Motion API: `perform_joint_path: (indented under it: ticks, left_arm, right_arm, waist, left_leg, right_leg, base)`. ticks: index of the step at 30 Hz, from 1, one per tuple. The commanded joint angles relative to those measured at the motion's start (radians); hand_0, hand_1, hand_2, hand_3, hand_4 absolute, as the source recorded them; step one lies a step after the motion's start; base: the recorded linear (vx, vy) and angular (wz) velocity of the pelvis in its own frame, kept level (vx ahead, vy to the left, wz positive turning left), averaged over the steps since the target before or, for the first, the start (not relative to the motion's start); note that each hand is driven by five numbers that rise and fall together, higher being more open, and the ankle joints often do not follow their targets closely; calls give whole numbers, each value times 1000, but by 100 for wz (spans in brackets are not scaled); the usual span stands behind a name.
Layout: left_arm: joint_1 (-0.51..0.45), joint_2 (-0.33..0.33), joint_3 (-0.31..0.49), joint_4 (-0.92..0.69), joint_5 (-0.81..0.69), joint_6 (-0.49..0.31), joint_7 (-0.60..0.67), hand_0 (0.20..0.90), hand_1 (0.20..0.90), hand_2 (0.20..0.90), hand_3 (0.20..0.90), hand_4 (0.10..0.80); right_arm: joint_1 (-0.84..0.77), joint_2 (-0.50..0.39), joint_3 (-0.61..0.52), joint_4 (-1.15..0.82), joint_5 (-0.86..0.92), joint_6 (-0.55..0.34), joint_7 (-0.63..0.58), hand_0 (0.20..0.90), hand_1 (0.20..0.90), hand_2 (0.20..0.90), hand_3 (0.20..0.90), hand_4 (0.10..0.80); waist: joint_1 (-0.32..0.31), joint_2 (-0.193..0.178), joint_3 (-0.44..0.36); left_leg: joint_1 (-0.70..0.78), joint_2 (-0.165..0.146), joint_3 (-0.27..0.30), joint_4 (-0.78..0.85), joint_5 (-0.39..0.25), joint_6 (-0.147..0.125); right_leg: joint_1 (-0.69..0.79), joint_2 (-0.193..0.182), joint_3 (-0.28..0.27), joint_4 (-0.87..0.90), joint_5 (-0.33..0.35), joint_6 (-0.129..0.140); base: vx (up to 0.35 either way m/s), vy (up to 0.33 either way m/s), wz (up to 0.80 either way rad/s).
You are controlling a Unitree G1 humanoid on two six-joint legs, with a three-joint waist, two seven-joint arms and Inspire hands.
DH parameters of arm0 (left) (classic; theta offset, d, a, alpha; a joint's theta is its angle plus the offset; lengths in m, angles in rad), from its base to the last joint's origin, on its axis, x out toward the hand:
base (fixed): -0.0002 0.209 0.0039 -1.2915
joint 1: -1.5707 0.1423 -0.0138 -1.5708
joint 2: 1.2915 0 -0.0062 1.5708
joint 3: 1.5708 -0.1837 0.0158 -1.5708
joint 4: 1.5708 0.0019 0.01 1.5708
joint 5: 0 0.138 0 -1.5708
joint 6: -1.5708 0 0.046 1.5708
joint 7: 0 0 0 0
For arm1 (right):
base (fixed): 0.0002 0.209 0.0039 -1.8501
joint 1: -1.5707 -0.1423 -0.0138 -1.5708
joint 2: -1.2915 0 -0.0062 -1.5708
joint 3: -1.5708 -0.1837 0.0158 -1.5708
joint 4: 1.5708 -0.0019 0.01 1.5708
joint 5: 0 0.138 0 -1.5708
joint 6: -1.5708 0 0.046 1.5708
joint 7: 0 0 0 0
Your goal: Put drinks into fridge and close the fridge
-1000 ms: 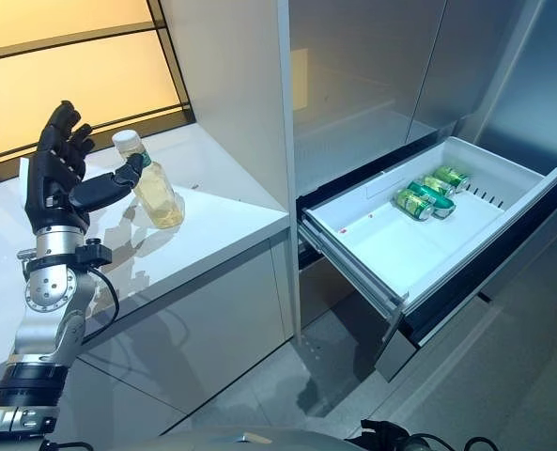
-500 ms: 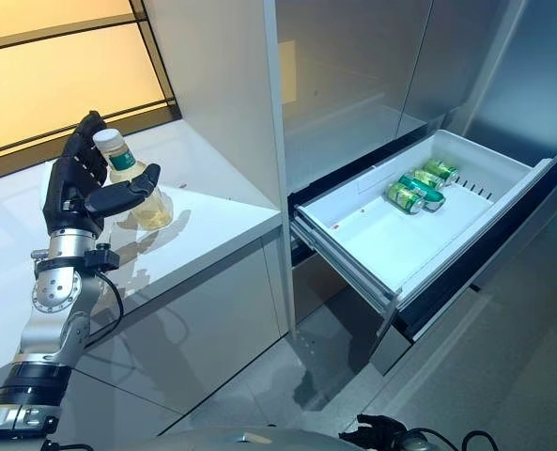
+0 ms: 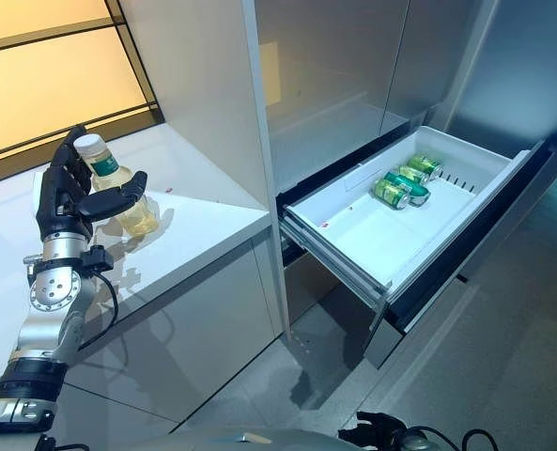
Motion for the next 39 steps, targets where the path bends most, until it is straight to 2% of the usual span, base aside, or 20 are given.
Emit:
perform_joint_path:
  ticks: [1,13,39]
  left_arm:
    - [-188,86,38,11,46,-70,31,900,900,900,900,800]
    - [-208,92,34,42,51,-68,68,900,900,900,900,800]
    - [-198,109,26,71,97,-9,90,900,900,900,900,800]
  right_arm:
    - [26,-28,35,12,-39,23,18,900,900,900,900,800]
    - [34,-27,35,2,-35,27,14,900,900,900,900,800]
    - [38,-25,43,-14,-22,36,9,900,900,900,900,800]
  waist:
    - [-17,30,-29]
    - [-29,29,-29]
    - [-34,33,-27]
  left_leg:
    - [51,15,57,7,-141,-21]
    - [53,16,68,7,-142,-22]
    - [49,15,72,7,-139,-24]
  right_leg:
    - [-30,25,45,125,-113,37]
    - [-29,29,56,119,-110,39]
    - [-31,34,64,114,-106,39]
  base:
    - [9,3,-6]
    - [3,0,-4]
    - [0,-1,-1]
